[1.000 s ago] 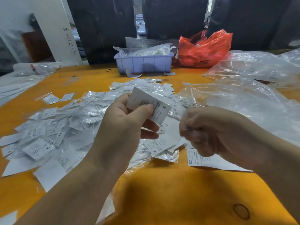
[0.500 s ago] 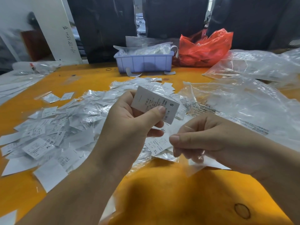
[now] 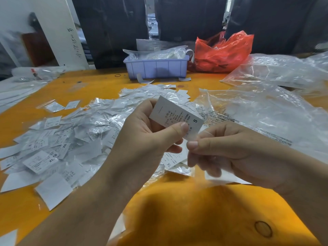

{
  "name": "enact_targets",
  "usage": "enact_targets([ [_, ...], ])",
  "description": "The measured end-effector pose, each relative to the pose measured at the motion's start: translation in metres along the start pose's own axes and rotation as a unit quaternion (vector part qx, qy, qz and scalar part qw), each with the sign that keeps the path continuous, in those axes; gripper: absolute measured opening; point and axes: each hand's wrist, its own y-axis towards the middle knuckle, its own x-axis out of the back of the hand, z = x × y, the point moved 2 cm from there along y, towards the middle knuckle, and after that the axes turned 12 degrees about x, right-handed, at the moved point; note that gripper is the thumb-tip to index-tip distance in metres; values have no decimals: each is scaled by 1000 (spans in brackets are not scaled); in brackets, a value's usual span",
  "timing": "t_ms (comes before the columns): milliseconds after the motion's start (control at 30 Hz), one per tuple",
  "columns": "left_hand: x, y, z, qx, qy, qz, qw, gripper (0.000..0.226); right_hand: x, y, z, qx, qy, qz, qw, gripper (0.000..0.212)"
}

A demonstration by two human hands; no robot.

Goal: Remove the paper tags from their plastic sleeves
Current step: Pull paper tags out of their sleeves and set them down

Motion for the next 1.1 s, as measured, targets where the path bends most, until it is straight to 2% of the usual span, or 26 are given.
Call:
enact_targets([
  [467, 3, 1, -2, 3, -34, -20, 999, 32, -2, 0, 2, -20, -20, 1, 1000, 29],
  [733, -2, -2, -2, 1, 18, -3, 1000, 34, -3, -1, 3, -23, -7, -9, 1000, 31],
  [1100, -1, -1, -2, 23, 26, 38, 999, 30, -1, 0, 1, -18, -25, -21, 999, 31],
])
